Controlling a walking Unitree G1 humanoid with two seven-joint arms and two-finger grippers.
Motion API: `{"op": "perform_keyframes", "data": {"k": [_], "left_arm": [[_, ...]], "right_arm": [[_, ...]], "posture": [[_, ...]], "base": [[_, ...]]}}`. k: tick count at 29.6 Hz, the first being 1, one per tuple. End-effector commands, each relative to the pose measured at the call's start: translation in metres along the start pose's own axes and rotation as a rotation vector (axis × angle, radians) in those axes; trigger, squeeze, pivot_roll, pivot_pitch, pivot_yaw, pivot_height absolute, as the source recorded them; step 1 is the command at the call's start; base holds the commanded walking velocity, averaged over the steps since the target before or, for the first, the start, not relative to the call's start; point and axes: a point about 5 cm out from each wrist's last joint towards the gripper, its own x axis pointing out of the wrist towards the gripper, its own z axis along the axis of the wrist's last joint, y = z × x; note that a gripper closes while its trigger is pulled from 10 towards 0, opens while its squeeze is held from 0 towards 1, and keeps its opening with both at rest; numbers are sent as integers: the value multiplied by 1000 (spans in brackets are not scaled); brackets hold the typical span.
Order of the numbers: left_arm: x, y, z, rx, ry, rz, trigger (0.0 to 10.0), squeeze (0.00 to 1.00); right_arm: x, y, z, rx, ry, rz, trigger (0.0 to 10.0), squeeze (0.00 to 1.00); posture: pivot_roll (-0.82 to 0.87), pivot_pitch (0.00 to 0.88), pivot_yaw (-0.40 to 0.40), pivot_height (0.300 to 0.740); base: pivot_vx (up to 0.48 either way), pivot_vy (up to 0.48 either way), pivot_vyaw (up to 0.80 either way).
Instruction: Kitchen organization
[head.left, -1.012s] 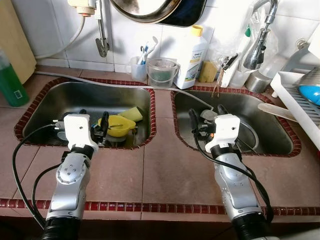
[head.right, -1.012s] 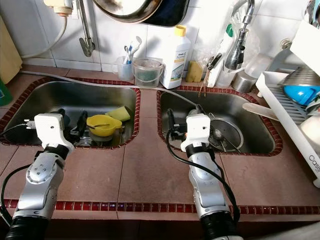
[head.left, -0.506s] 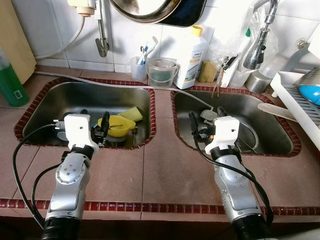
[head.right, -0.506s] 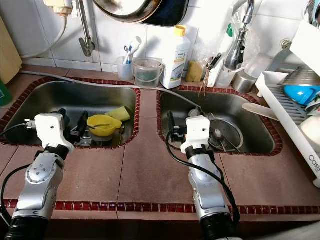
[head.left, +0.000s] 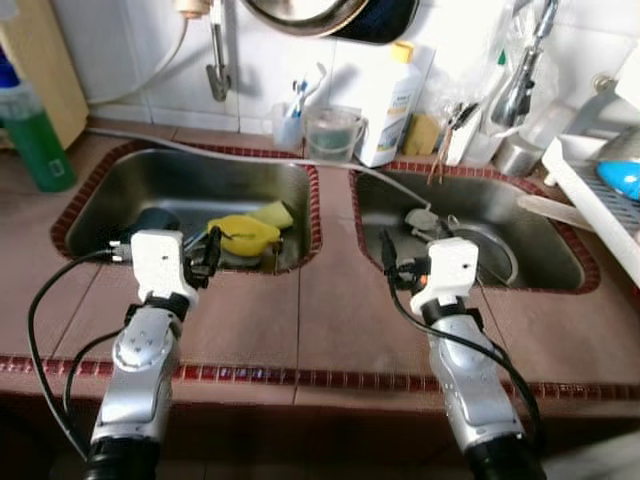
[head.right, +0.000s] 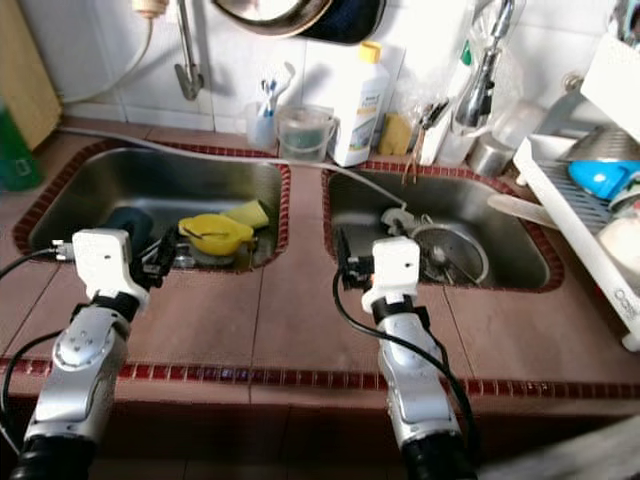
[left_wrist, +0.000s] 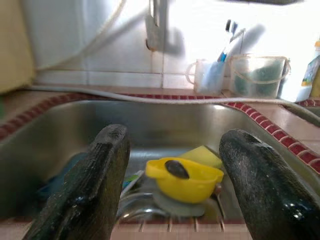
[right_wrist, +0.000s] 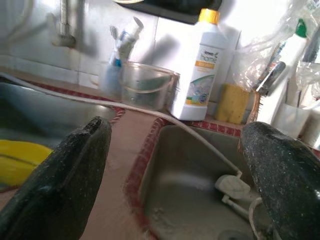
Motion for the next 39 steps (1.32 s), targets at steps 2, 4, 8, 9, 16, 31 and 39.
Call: {"op": "perform_keyframes", "data": {"k": [2, 4, 8, 9, 16, 31, 39], "left_arm": [[0, -3, 2, 4, -5, -12, 10000, 0], [0, -3, 2, 4, -5, -13, 10000, 0], [-1, -4, 3, 4, -11, -20, 10000, 0], [-1, -4, 3, 2, -14, -23, 10000, 0], [-2, -3, 4, 5, -14, -33, 10000, 0], [-2, 9, 13, 22, -62, -65, 10000, 0], [0, -17, 14, 37, -56, -275, 10000, 0]], "right_arm": [[0, -4, 3, -5, -15, -9, 10000, 0], [0, -4, 3, -5, -15, -10, 10000, 0], [0, -4, 3, -3, -14, -12, 10000, 0], [0, -4, 3, -3, -14, -13, 10000, 0], [-3, -4, 2, -3, -10, -16, 10000, 0], [-6, -2, -1, -17, 12, 63, 10000, 0], [-8, 8, -6, -44, 40, 219, 10000, 0]], "posture": [[-64, 0, -56, 740], [-65, 0, -55, 740], [-65, 0, -52, 740], [-65, 0, -52, 740], [-66, 0, -46, 740], [-54, 0, -58, 740], [-27, 27, -81, 740]], "base": [[-270, 0, 0], [-262, 0, 0], [-63, 0, 0], [0, 0, 0], [0, 0, 0], [0, 0, 0], [0, 0, 0]]}}
